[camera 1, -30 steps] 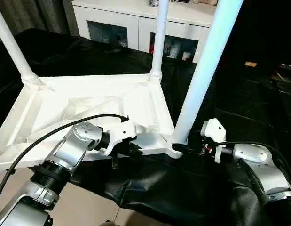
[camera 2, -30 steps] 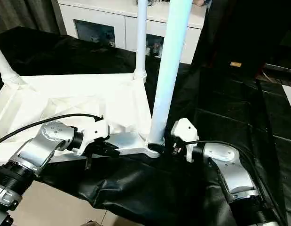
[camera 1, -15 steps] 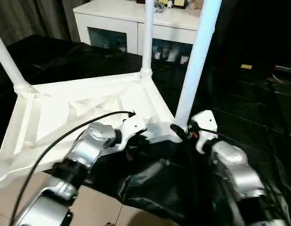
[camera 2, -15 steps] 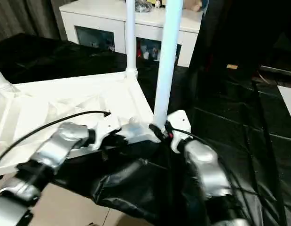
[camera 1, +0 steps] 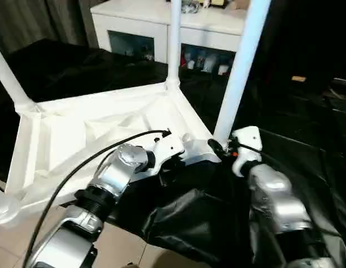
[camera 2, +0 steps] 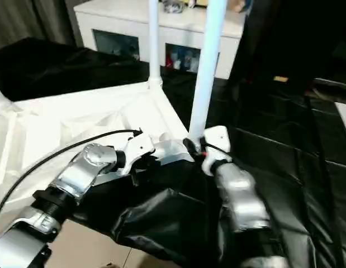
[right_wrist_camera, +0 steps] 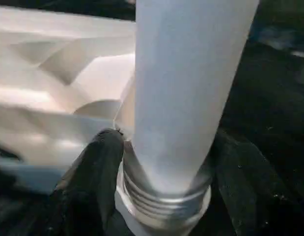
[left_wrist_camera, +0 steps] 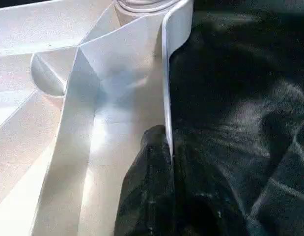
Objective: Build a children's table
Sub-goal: Rotate leg to tighten
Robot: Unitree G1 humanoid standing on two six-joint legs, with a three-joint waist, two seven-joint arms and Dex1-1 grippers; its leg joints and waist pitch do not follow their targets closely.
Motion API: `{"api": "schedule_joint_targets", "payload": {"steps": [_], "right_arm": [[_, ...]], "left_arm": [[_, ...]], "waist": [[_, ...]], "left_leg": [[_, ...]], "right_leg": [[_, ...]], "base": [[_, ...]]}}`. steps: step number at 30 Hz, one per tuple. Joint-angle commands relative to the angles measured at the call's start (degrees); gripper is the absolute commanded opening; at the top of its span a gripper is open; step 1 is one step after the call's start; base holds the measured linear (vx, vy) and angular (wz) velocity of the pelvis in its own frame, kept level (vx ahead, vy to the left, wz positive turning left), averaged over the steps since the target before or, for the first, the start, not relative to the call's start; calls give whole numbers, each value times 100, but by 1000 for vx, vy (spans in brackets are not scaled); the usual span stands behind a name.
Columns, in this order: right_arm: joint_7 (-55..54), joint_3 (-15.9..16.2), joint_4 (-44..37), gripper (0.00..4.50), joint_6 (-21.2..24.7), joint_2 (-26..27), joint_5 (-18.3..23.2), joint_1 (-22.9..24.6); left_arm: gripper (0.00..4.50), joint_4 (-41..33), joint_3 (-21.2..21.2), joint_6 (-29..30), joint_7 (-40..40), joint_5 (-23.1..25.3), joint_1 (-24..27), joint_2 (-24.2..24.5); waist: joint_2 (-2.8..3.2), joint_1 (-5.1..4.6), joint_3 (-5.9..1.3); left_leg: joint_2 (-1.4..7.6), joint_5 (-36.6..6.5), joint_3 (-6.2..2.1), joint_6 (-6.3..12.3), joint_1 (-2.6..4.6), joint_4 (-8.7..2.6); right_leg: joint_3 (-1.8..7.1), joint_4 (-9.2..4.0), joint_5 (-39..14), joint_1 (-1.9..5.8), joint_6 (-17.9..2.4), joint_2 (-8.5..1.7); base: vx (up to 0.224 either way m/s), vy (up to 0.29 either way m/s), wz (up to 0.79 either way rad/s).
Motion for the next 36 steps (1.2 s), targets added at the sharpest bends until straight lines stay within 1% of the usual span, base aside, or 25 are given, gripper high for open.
{"api": "schedule_joint_targets", "payload": {"steps": [1,2,3,4,5,6,7,9,10,11,12,13,14,16,17,20,24,25,26,27,30,32,34,35,36], "right_arm": [[403,-2,-200,324,66,-203,143,21],[902,24,-362,330,87,-527,245,96],[966,28,-383,346,88,-567,257,106],[1123,45,-429,346,87,-660,285,132],[1438,103,-578,359,72,-897,311,225],[1515,119,-617,359,67,-958,315,250],[1698,156,-709,375,46,-1107,316,312],[1901,194,-804,375,24,-1266,333,379],[2200,273,-933,375,20,-1431,407,468],[2374,330,-1007,375,33,-1504,459,511],[2442,361,-1038,375,42,-1533,472,528],[2530,413,-1074,375,35,-1573,473,547],[2569,441,-1084,375,31,-1593,469,553],[2607,451,-1060,375,20,-1598,457,546],[2623,447,-1040,375,15,-1599,451,540],[2674,460,-1008,375,-10,-1631,452,528],[2702,463,-939,375,-17,-1658,448,486],[2757,489,-913,375,-20,-1671,439,484],[2764,492,-911,375,-20,-1673,440,485],[2774,513,-883,349,-28,-1676,412,485],[2748,523,-841,337,-24,-1661,378,482],[2739,529,-810,308,-24,-1650,356,478],[2736,533,-782,308,-21,-1633,351,476],[2703,526,-765,289,-12,-1615,344,471],[2691,516,-755,289,-5,-1595,358,470]], "left_arm": [[0,-273,-157,-306,-295,-54,77,73],[0,-325,-232,-448,-598,-80,103,222],[0,-330,-241,-463,-635,-84,105,240],[0,-339,-260,-511,-728,-96,111,281],[0,-405,-289,-626,-1014,-189,137,360],[0,-424,-294,-653,-1090,-216,144,379],[0,-483,-304,-699,-1282,-294,161,425],[0,-562,-318,-720,-1509,-389,173,477],[0,-613,-348,-738,-1731,-456,161,527],[0,-606,-354,-759,-1794,-466,146,540],[0,-594,-351,-760,-1800,-467,137,541],[0,-549,-348,-788,-1795,-454,115,539],[0,-505,-348,-819,-1773,-433,95,537],[0,-457,-355,-851,-1774,-431,76,543],[0,-442,-342,-871,-1769,-423,74,545],[0,-409,-315,-906,-1766,-388,70,559],[0,-357,-299,-928,-1768,-371,62,589],[0,-344,-295,-937,-1770,-360,61,596],[0,-342,-295,-938,-1770,-359,61,596],[0,-322,-295,-957,-1771,-353,59,599],[0,-299,-293,-975,-1770,-346,56,601],[0,-285,-292,-983,-1768,-342,53,603],[0,-285,-292,-979,-1761,-338,53,605],[0,-280,-290,-978,-1758,-336,50,606],[0,-267,-288,-981,-1753,-332,44,609]], "waist": [[-78,38,-365],[-80,47,-371],[-73,62,-377],[-76,94,-403],[-85,112,-403],[-84,137,-401],[-86,144,-397],[-79,149,-376],[-47,147,-364],[-39,171,-349],[-45,164,-345],[-39,152,-335],[-52,152,-334],[-55,147,-328],[-59,143,-340],[-61,133,-349],[-67,137,-365],[-89,141,-369],[-77,148,-367],[-76,148,-365],[-75,142,-364],[-72,144,-366],[-78,141,-368],[-74,142,-373],[-77,140,-371]], "left_leg": [[506,-414,-185,512,28,-409],[500,-237,-177,613,16,-388],[492,-195,-178,670,11,-371],[511,-6,-178,766,19,-349],[500,74,-168,859,6,-329],[511,95,-172,890,4,-326],[521,89,-164,934,3,-321],[535,-72,-167,907,7,-339],[541,-259,-174,830,15,-350],[564,-443,-169,742,41,-363],[568,-500,-168,710,50,-373],[565,-616,-175,637,42,-389],[561,-696,-175,564,42,-393],[557,-749,-184,495,30,-407],[554,-743,-182,465,35,-400],[549,-653,-183,473,29,-392],[537,-475,-176,560,19,-368],[537,-442,-174,582,15,-363],[534,-458,-173,601,14,-359],[534,-469,-172,603,11,-358],[534,-485,-176,602,17,-359],[537,-517,-174,582,24,-357],[536,-495,-173,578,22,-355],[535,-468,-174,589,23,-352],[532,-465,-172,594,21,-350]], "right_leg": [[343,-359,-176,254,-1355,-615],[323,-319,191,255,-1432,-595],[316,-304,320,266,-1453,-590],[312,-251,659,263,-1500,-586],[300,-233,851,254,-1553,-575],[299,-232,865,255,-1551,-584],[298,-227,876,238,-1594,-583],[289,-254,581,235,-1614,-588],[283,-284,266,227,-1619,-591],[296,-318,17,219,-1593,-600],[298,-328,-48,213,-1592,-595],[291,-340,-199,215,-1600,-591],[295,-359,-339,218,-1575,-603],[295,-372,-500,224,-1517,-606],[297,-368,-498,226,-1501,-608],[295,-351,-356,228,-1508,-605],[292,-319,-97,236,-1546,-601],[290,-313,-45,244,-1557,-605],[287,-313,-58,241,-1572,-607],[288,-317,-78,243,-1569,-608],[282,-318,-138,236,-1562,-595],[284,-324,-188,234,-1568,-600],[285,-313,-134,235,-1574,-595],[283,-305,-101,236,-1577,-593],[284,-307,-92,236,-1579,-591]], "base": [[0,0,0],[0,0,0],[0,0,0],[0,0,0],[0,0,0],[0,0,0],[0,0,0],[0,0,0],[0,0,0],[0,0,0],[0,0,0],[0,0,0],[0,0,0],[0,0,0],[0,0,0],[0,0,0],[0,0,0],[0,0,0],[0,0,0],[0,0,0],[0,0,0],[0,0,0],[0,0,0],[0,0,0],[0,0,0]]}}
